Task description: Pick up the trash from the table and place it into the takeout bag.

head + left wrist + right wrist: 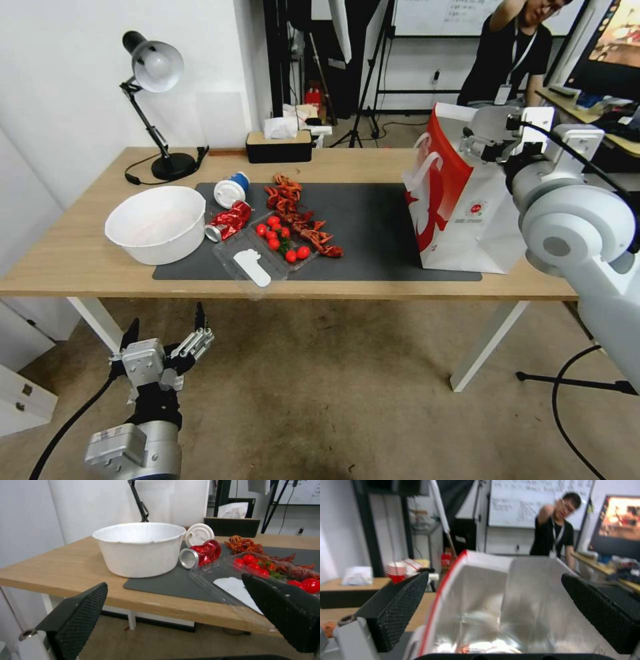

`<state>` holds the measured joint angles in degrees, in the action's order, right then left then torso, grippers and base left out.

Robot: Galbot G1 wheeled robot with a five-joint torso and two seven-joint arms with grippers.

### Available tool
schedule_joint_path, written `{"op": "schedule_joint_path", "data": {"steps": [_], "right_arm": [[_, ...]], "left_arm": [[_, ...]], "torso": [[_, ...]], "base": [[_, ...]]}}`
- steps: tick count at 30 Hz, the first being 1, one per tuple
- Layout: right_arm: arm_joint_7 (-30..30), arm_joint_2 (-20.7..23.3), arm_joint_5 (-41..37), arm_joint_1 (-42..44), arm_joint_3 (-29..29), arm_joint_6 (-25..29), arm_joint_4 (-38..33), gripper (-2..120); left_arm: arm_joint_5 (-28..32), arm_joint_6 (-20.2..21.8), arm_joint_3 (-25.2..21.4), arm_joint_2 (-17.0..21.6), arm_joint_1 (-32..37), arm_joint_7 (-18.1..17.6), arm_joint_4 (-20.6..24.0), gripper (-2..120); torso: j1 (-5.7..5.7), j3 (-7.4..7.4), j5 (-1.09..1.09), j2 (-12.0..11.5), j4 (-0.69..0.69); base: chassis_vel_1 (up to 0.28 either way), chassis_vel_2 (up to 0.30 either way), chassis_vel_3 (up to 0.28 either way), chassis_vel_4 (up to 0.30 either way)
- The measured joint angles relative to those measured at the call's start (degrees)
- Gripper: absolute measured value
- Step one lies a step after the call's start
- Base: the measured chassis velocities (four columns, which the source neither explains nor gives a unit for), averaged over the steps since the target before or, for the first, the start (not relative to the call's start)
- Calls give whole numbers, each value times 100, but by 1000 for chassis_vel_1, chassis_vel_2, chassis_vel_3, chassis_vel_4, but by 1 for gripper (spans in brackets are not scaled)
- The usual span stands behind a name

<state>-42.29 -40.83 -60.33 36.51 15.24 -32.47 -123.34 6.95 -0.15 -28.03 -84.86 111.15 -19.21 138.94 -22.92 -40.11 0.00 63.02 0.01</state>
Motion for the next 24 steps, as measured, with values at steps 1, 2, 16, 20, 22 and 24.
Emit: {"op": "schedule_joint_path", "data": {"steps": [1, 2, 16, 20, 22, 24], "right_arm": [[169, 53, 116, 173, 116, 77, -143, 100], [169, 53, 116, 173, 116, 77, -143, 100], [1783, -95, 1532, 2455, 648, 1725, -1083, 100], [2211, -191, 2083, 3053, 857, 2187, -1083, 100], [2409, -259, 2303, 3366, 979, 2369, -1065, 100], [2530, -372, 2523, 3715, 1074, 2565, -1042, 100]], "left_arm": [[7, 2, -2, 1, 0, 1, 1, 100], [7, 2, -2, 1, 0, 1, 1, 100], [21, -37, 15, -16, -6, 3, -9, 100], [23, -67, 14, -22, 22, 4, -2, 100], [23, -79, 16, -26, 35, 4, -2, 100], [23, -91, 24, -29, 40, 3, -2, 100]], "torso": [[0, 0, 0, 0, -1], [0, 0, 0, 0, -1], [0, 1, 0, 0, 2], [0, 1, 0, 1, -1], [0, 1, 0, 1, 0], [0, 1, 0, 1, 0]], "base": [[0, 0, 0, 0], [0, 0, 0, 0], [0, 0, 0, 0], [0, 0, 0, 0], [0, 0, 0, 0], [0, 0, 0, 0]]}}
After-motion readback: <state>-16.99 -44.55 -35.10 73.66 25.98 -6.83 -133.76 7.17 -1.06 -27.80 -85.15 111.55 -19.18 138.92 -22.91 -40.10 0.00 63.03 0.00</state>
